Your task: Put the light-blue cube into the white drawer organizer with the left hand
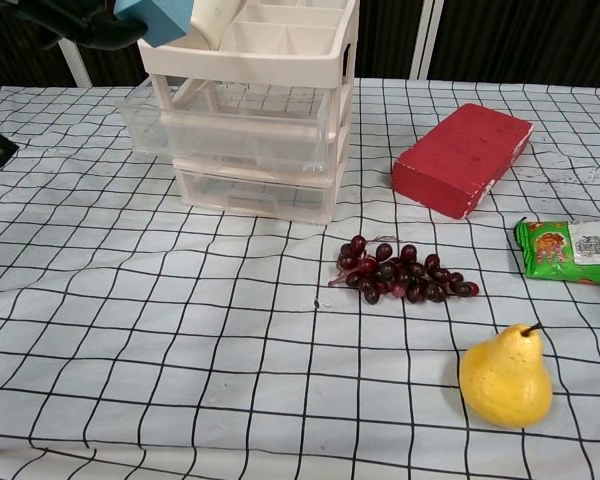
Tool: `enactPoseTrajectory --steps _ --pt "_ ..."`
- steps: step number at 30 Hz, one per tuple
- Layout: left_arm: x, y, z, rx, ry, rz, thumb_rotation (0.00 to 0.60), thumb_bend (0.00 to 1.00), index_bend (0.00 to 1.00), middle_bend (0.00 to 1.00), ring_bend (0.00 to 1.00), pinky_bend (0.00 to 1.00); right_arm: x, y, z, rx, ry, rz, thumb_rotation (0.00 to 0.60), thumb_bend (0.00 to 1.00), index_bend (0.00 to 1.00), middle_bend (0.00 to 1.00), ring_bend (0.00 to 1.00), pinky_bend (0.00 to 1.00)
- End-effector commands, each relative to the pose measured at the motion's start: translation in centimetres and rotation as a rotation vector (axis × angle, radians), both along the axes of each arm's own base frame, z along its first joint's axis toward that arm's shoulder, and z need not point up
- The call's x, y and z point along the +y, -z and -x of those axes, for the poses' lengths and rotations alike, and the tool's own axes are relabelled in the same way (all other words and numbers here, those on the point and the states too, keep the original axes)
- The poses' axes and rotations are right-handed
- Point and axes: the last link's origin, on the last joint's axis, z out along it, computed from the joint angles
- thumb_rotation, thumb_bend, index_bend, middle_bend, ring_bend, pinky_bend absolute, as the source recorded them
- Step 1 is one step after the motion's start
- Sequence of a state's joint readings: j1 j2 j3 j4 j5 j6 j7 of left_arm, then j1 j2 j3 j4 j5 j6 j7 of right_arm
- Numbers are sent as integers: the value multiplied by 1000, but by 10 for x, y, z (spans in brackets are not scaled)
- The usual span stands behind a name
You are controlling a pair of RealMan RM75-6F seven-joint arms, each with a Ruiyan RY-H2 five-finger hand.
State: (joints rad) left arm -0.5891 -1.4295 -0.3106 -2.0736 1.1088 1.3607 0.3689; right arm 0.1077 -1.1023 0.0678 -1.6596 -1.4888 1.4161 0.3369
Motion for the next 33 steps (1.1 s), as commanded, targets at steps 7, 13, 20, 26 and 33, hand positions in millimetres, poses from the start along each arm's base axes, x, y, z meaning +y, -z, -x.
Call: enactPoseTrajectory --steps 7,13,20,26,33 --pt "35 20 -9 111 -50 -22 600 363 568 971 924 769 -1 0 0 -11 4 -2 600 153 0 0 0 154" --pt "46 34 -11 159 -74 -17 600 323 549 969 924 769 -1 0 -1 -12 5 -4 600 153 0 0 0 154" --pt "48 44 -7 190 -87 -5 600 150 501 965 924 769 -1 0 -1 -12 4 -4 600 153 0 0 0 153" --pt "46 43 -7 187 -81 -11 600 140 488 965 924 769 -1 0 -1 -12 3 -5 600 153 0 0 0 154" --pt "40 36 -5 162 -70 -18 600 176 496 965 924 769 -1 0 -2 -11 3 -6 600 153 0 0 0 154"
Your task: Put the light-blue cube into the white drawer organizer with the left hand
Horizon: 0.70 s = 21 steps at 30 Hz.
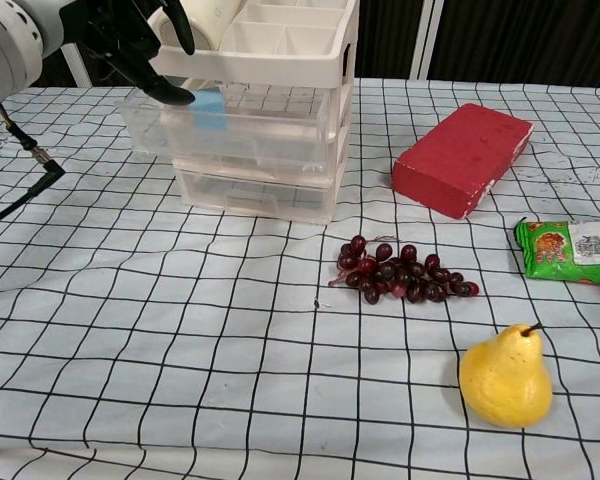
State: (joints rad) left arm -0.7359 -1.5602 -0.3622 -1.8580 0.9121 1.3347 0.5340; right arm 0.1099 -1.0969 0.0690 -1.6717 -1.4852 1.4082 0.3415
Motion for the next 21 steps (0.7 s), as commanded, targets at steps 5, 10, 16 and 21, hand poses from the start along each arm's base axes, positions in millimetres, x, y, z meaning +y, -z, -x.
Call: enactPoseTrajectory --steps 5,10,16,21 --pt "-22 -8 5 -32 33 31 600 309 638 970 926 773 0 0 0 0 1 2 600 153 0 0 0 153" --pt "-42 -13 23 0 32 60 600 342 660 972 928 776 0 0 0 1 0 0 600 153 0 0 0 154" --pt "-58 -13 55 65 -23 109 600 342 658 971 928 776 0 1 -1 3 0 -1 600 152 0 0 0 154" --pt "-58 -4 75 118 -69 159 600 342 657 969 928 776 1 1 0 4 0 0 600 152 0 0 0 154"
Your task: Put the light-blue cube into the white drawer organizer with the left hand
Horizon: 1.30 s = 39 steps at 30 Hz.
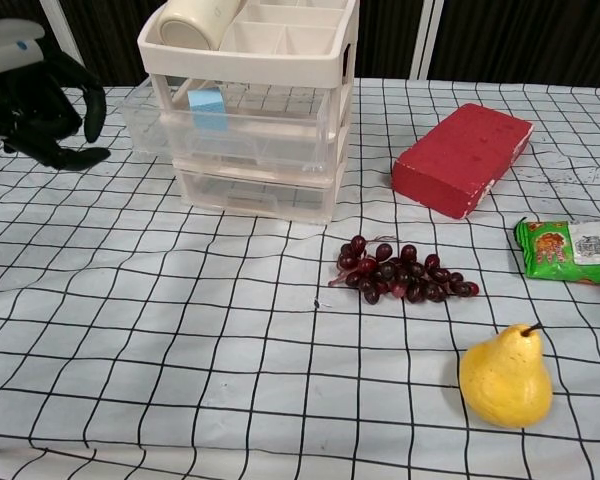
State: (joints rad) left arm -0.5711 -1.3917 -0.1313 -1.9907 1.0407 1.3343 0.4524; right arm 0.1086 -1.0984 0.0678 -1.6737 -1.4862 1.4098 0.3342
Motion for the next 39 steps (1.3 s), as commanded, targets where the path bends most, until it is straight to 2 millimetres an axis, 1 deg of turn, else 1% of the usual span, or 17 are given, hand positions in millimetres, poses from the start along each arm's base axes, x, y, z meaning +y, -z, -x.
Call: enactPoseTrajectory --steps 1,5,8,12,19,27,33,39 --pt "0 8 11 25 -26 36 600 342 657 968 927 776 0 0 0 0 1 1 600 153 0 0 0 154" --pt "4 20 13 27 -34 67 600 342 654 962 923 776 0 0 1 0 2 2 600 153 0 0 0 153" --pt "9 31 9 30 -29 82 600 341 650 958 918 776 -1 0 1 -1 3 2 600 153 0 0 0 154" --pt "17 44 0 20 -27 98 600 342 643 953 913 776 -1 0 1 -2 4 1 600 153 0 0 0 154" --pt "32 66 -21 0 -13 98 600 342 634 948 908 776 -1 0 1 -8 7 0 600 153 0 0 0 153" --pt "53 78 -41 -27 -28 74 600 341 628 942 904 776 -1 0 1 -12 9 -3 600 153 0 0 0 154" --pt "66 83 -47 -21 -43 58 600 342 624 939 902 776 -2 0 1 -15 11 -2 600 152 0 0 0 154" --pt "80 83 -51 -17 -59 30 600 342 623 939 901 776 -2 0 0 -16 11 -2 600 153 0 0 0 154"
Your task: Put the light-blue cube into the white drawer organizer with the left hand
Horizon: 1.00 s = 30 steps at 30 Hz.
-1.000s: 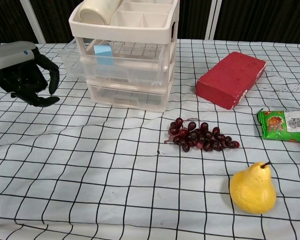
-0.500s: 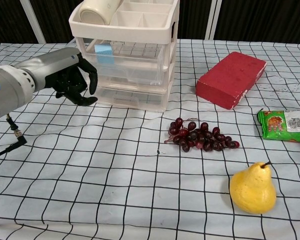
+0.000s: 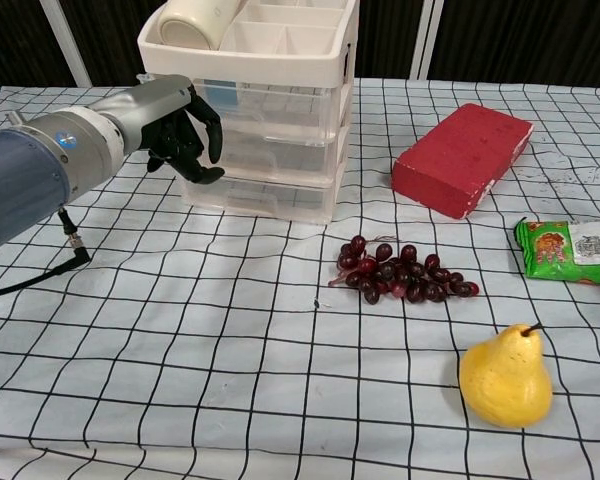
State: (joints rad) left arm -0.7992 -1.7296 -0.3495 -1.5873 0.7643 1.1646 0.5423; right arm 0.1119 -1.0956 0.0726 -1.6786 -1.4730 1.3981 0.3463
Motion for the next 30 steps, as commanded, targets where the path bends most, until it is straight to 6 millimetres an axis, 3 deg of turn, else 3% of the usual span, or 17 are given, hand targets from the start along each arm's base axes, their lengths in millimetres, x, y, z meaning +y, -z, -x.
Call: enactPoseTrajectory --steps 1,11,20,24,30 --pt "6 0 -3 -3 -9 -9 600 342 623 938 901 776 0 0 0 0 0 0 600 153 0 0 0 154" --pt "17 -2 0 12 -41 -30 600 342 619 932 894 776 0 0 -1 1 -2 0 600 152 0 0 0 154" --pt "-3 -19 16 -6 -43 -13 600 322 561 852 820 726 1 0 -1 1 -3 0 600 153 0 0 0 154" --pt "-27 -47 33 -12 -20 -31 600 297 494 695 666 558 1 0 -1 4 -5 0 600 153 0 0 0 154" --pt "-68 -94 68 -3 -21 -41 600 226 379 244 176 112 1 1 -1 15 -9 -1 600 152 0 0 0 154"
